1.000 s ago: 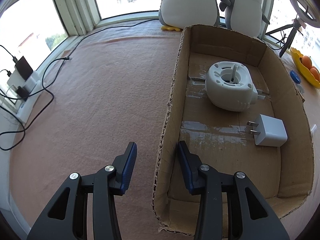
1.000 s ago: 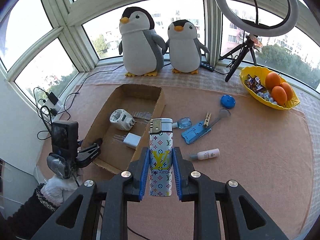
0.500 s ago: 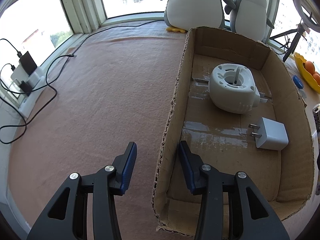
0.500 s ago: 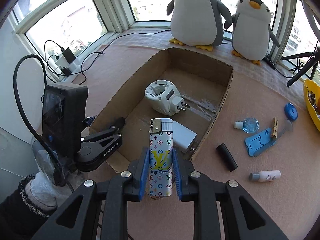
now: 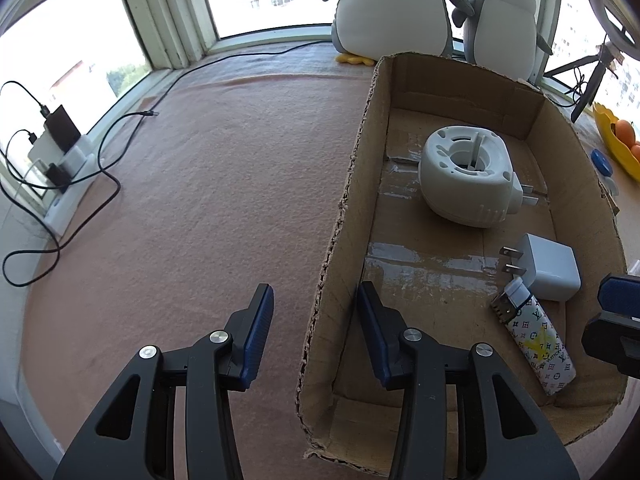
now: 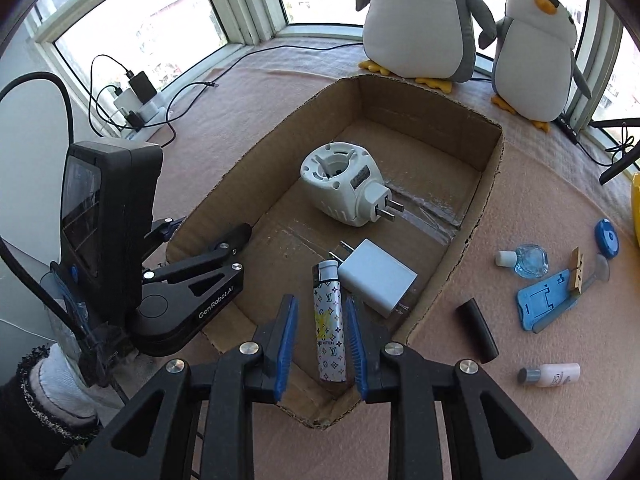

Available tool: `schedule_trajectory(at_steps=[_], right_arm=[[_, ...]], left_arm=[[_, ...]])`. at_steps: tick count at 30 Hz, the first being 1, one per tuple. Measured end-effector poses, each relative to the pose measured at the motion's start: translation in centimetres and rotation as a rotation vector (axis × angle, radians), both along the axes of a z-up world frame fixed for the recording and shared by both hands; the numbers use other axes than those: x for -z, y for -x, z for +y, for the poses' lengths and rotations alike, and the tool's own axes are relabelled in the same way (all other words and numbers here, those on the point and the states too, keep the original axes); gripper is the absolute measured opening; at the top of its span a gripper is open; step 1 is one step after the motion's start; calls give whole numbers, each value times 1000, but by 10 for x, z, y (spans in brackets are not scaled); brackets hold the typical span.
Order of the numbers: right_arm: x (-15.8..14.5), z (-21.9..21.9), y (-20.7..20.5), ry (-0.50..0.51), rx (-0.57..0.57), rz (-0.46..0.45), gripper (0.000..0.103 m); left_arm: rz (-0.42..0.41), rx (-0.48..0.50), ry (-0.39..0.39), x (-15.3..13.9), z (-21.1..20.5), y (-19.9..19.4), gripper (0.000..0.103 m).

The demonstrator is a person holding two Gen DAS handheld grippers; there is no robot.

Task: Organize rigid objects
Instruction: 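Carry the lighter with the right gripper into the box beside the charger, then move the right gripper to the black cylinder and grasp it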

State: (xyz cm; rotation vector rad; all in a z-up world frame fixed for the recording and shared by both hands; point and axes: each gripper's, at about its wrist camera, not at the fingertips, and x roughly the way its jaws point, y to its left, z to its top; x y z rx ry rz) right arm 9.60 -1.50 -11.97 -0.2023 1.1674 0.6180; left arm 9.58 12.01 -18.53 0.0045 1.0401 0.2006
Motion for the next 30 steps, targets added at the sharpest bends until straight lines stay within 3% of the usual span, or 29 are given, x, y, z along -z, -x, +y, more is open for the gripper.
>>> schedule_trajectory(at_steps=[4,12,18,24,30], right_arm=[[-6,1,1,-3,-4,-33,44],[-11,-24,5,-59,51,-41,47],[-13,-82,8,-152,222,-60,48],[-7,-147,6,-169,372,-33,48],[-1,-165,-2,-165,356,-26,48]], left_arm=[[1,-1,0,0,0,0,43],[3,4,-11,0,0,-1,43],[5,6,-19,-1,-1,-1,43],[7,5,-29,-1,-3,-1,43],[6,0,-31,-1,-3,-2,43]])
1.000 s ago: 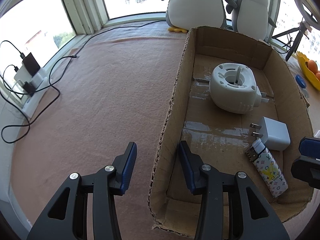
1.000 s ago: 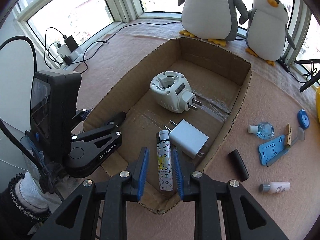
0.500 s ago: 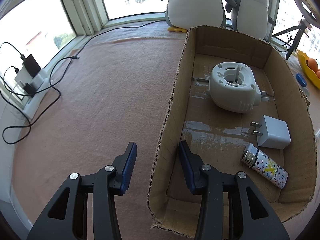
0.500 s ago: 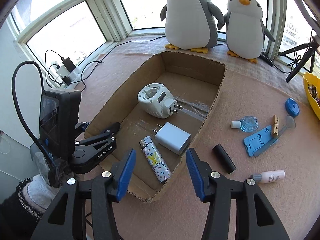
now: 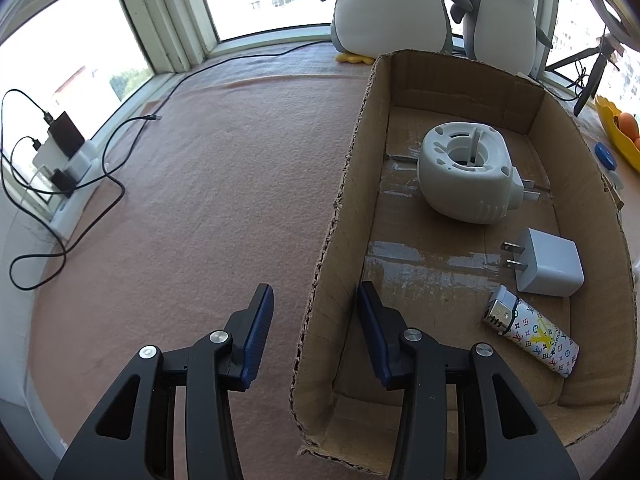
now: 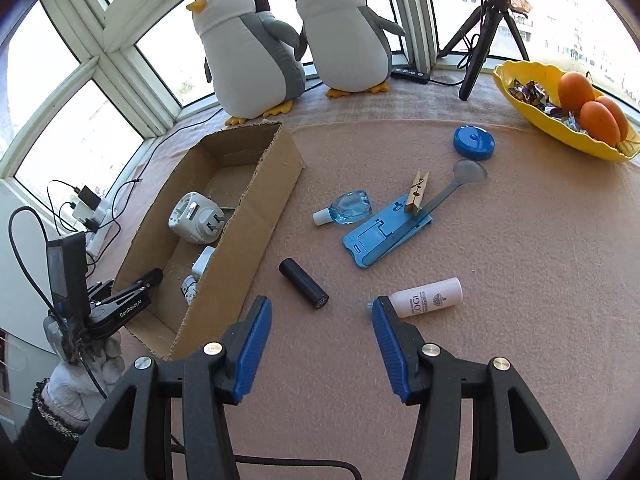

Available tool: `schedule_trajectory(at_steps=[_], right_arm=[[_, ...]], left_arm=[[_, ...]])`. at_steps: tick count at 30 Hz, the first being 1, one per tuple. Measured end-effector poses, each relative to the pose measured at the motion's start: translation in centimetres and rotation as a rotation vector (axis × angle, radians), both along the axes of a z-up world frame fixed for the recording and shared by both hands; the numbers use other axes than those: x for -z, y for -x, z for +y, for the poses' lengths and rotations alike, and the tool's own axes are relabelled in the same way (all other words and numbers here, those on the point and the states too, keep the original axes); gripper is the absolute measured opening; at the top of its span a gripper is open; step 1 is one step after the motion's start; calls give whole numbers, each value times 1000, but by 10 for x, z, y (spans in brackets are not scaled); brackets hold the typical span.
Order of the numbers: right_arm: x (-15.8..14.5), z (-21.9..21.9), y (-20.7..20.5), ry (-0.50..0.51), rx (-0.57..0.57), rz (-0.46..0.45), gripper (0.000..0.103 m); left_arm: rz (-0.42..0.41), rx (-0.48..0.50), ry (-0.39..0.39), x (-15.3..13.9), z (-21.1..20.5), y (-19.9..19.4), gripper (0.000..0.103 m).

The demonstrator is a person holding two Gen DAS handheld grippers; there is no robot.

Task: Organize rigid objects
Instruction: 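Move the right gripper to the black cylinder and grasp it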

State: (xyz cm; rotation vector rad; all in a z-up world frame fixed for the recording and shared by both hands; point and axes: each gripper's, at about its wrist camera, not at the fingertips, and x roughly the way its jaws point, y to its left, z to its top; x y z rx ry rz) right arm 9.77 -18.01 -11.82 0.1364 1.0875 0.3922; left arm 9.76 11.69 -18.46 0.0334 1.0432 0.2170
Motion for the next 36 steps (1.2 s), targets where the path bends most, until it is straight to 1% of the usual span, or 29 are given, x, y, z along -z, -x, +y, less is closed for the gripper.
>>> schedule_trajectory(at_steps=[3,6,8,10,13,16,18,23,27,33,36], right_arm=[[0,13,-5,24,-73,-16,48],[4,29,-8,70,-138,-27,43],[12,37,-12,87,-162,-14,40],[20,43,-16,100,-179,4,33],[29,53,-21,136,-216,14,29],[35,62,-25,187,-253,4,28],[39,66,-28,226,-267,-1,28],[49,73,-34,277,-304,11,26],[57,79,-34,325,-321,16,18],[59,81,-34,336,-325,17,16],[59,79,-35,327,-319,23,16]], left_arm=[[2,-1,0,0,0,0,43],[1,-5,-2,0,-1,0,43],[-1,-10,2,0,0,0,43],[-1,-12,3,0,0,0,43],[-1,-13,3,0,0,0,43],[-2,-14,5,0,0,0,43],[-1,-16,6,0,0,0,43],[-1,-17,12,0,1,0,43],[-4,-20,18,0,1,1,43],[-5,-18,25,1,3,1,43],[-6,-19,29,1,4,2,43]])
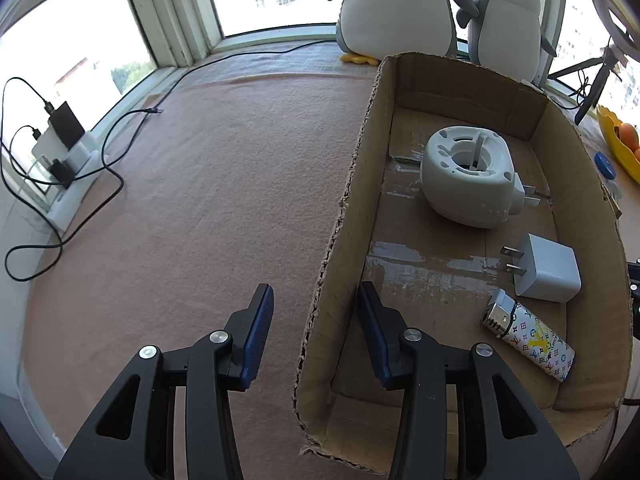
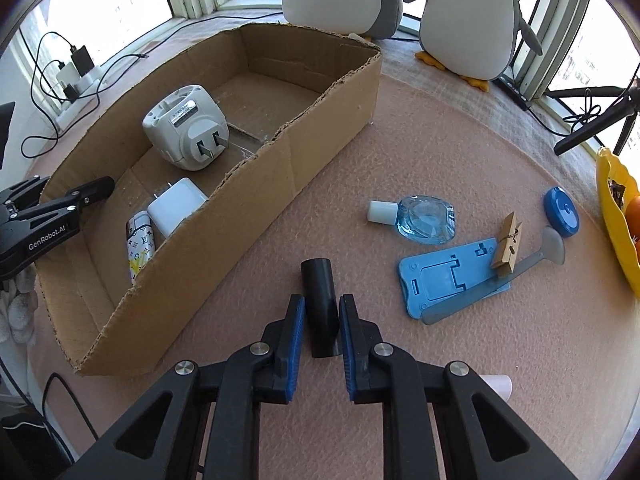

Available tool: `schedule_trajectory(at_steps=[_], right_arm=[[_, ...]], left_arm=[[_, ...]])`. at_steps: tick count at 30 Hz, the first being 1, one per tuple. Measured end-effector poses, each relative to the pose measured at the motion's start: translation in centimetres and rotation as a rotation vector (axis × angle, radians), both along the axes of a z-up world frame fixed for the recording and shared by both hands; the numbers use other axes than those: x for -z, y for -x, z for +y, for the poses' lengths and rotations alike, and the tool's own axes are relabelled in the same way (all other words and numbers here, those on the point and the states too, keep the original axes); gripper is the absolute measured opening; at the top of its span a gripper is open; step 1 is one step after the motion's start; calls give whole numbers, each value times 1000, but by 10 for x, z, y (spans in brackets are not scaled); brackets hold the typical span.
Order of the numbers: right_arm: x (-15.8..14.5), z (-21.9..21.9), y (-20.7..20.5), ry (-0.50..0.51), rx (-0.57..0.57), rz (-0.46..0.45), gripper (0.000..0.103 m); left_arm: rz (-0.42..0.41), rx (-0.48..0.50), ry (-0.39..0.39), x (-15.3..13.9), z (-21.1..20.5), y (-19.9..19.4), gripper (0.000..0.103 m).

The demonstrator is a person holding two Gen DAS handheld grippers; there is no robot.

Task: Organize rigid objects
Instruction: 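Move the right gripper to the black cylinder and grasp it, then carry the black cylinder with the right gripper into the box and release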

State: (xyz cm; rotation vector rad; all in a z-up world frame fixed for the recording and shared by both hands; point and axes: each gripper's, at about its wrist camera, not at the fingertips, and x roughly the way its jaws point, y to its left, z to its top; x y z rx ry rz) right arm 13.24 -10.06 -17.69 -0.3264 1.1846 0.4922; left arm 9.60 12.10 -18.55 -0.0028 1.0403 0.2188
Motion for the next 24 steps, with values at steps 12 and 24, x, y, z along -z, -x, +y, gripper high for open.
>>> schedule_trajectory(at_steps=[12,24], right_arm=[[-35,-11,4,-80,46,-36,15],[-82,43,36,-167,-119,-89,15]], left_arm=[[0,-1,2,0,0,0,43],[-2,-3,13,1,0,0,43]])
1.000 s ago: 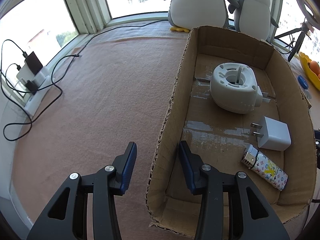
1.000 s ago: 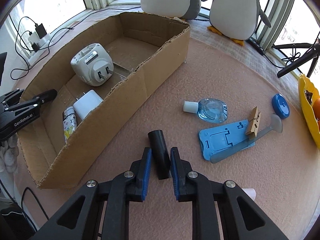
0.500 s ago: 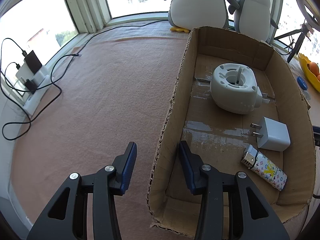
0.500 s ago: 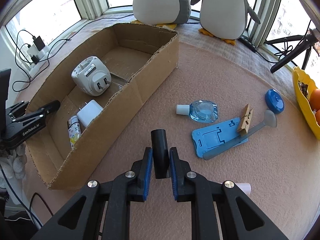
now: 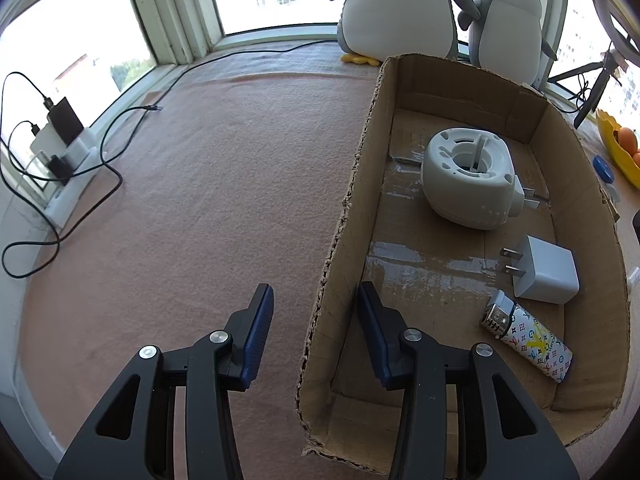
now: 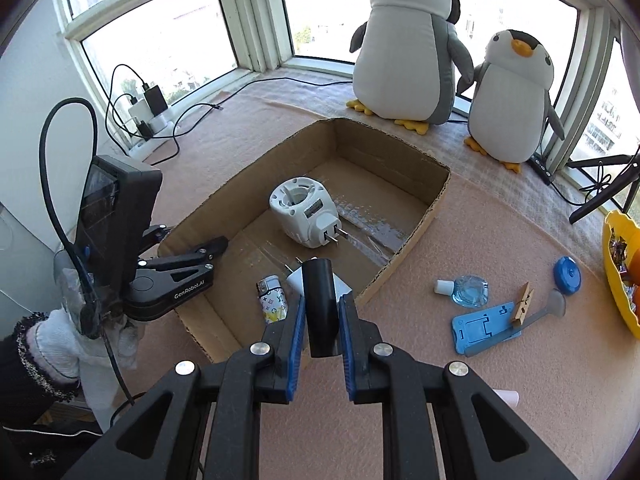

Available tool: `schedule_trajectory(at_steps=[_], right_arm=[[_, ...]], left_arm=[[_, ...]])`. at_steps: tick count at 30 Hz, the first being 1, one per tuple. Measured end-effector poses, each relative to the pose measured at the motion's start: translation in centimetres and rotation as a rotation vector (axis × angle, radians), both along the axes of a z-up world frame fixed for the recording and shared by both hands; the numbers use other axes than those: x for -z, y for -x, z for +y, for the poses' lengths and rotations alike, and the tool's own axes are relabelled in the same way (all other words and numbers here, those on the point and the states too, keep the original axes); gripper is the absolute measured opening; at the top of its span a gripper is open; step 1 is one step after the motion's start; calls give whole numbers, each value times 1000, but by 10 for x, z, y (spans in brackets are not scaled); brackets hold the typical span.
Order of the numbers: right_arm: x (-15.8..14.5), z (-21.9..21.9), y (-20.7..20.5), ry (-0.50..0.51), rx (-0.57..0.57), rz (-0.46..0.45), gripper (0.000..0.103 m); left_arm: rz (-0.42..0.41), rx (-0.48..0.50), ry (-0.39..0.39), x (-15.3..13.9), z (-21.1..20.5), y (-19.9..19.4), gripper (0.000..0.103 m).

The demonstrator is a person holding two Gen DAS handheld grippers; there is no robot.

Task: Organize rigid objects
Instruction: 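Carry the black cylinder with the right gripper into the box and release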

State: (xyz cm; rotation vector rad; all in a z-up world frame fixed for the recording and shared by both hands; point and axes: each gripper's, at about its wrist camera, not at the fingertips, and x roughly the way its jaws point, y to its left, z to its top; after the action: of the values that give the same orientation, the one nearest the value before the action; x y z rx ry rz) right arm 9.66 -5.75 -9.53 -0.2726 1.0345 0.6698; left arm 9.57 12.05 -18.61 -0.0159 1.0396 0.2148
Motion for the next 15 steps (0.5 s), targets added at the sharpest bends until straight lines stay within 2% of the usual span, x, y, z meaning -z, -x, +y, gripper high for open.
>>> schedule_trajectory(at_steps=[8,15], right_arm=[[14,31,20,38,-94,12,15],[25,43,22,60,-121,24,15]], left_arm=[[-1,-2,1,0,1,0,43],[-1,-1,1,0,1,1,43]])
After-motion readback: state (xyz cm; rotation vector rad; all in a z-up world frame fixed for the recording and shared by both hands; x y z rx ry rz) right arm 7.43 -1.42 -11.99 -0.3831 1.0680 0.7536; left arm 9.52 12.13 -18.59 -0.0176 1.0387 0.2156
